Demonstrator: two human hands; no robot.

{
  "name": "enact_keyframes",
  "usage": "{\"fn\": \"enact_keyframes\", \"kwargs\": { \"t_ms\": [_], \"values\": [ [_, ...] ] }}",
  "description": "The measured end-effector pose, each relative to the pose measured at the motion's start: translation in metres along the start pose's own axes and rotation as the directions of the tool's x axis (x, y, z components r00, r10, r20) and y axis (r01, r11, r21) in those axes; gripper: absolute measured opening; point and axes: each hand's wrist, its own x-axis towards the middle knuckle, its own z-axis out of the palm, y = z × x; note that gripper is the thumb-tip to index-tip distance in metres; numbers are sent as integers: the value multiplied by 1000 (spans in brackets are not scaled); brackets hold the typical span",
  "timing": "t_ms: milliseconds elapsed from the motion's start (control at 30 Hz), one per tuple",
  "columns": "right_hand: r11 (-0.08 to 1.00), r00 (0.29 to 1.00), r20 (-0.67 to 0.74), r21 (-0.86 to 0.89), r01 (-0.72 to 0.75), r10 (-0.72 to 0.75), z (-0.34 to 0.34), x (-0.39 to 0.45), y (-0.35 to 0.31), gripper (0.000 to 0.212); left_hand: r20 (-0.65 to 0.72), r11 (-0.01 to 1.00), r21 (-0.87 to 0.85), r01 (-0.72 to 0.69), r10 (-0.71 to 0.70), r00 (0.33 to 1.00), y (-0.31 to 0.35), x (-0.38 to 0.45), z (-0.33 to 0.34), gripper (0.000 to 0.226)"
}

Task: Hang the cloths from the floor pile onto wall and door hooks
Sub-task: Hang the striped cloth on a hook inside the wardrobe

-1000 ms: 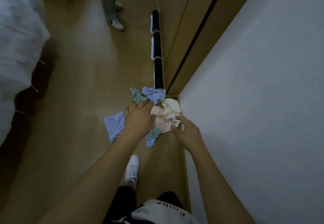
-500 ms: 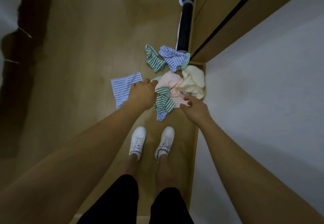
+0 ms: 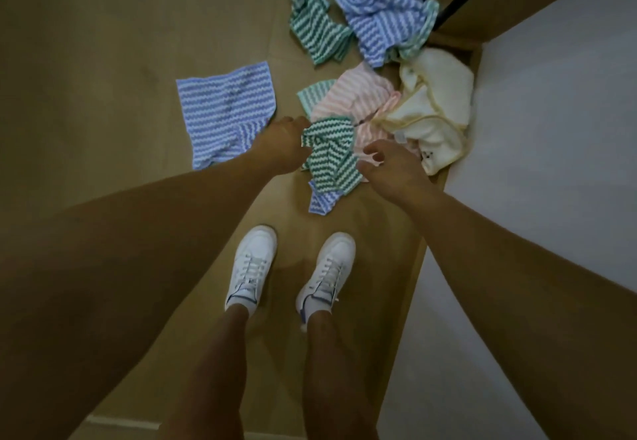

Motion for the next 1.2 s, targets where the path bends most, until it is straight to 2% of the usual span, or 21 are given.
{"fn": "enact_keyframes", "kwargs": {
  "t_ms": [133,233,300,400,467,567,633,733,833,900,1067,1200],
  "values": [
    [997,998,52,-54,47,-44,24,49,12,43,47,998,-11,64,-63,997,-30,56,38,58],
    [995,995,88,-86,52,-44,39,79,18,46,80,996,64,70,-75,994,-47,88,62,58],
    [994,995,91,-99,55,-46,47,95,21,47,89,996,46,73,-77,993,-54,104,77,60],
    [992,994,89,-102,72,-63,58,111,27,47,72,988,-115,107,-99,992,-58,123,98,68],
    [990,993,87,-107,87,-78,63,119,31,47,47,952,-284,113,-104,993,-58,131,106,74],
    [988,992,82,-105,108,-100,66,125,37,46,9,791,-601,115,-137,991,-54,137,114,78],
    [988,991,73,-96,118,-111,66,126,41,45,44,738,-653,170,-187,981,-53,138,117,77],
    [990,990,77,-74,120,-114,66,123,45,43,-16,852,-480,208,-246,969,-57,135,120,55],
    [992,991,77,-58,114,-110,63,115,47,44,-168,924,-363,122,-194,967,-54,118,118,17],
    [992,991,78,-49,112,-108,61,106,46,45,-229,942,-333,45,-127,965,-45,102,110,1],
    [993,993,10,-15,115,-114,45,71,25,47,-256,973,-147,-181,139,957,-11,57,72,11],
    [993,993,-51,42,111,-109,18,37,2,53,-270,947,-183,-266,211,939,23,17,30,11]
  ]
}}
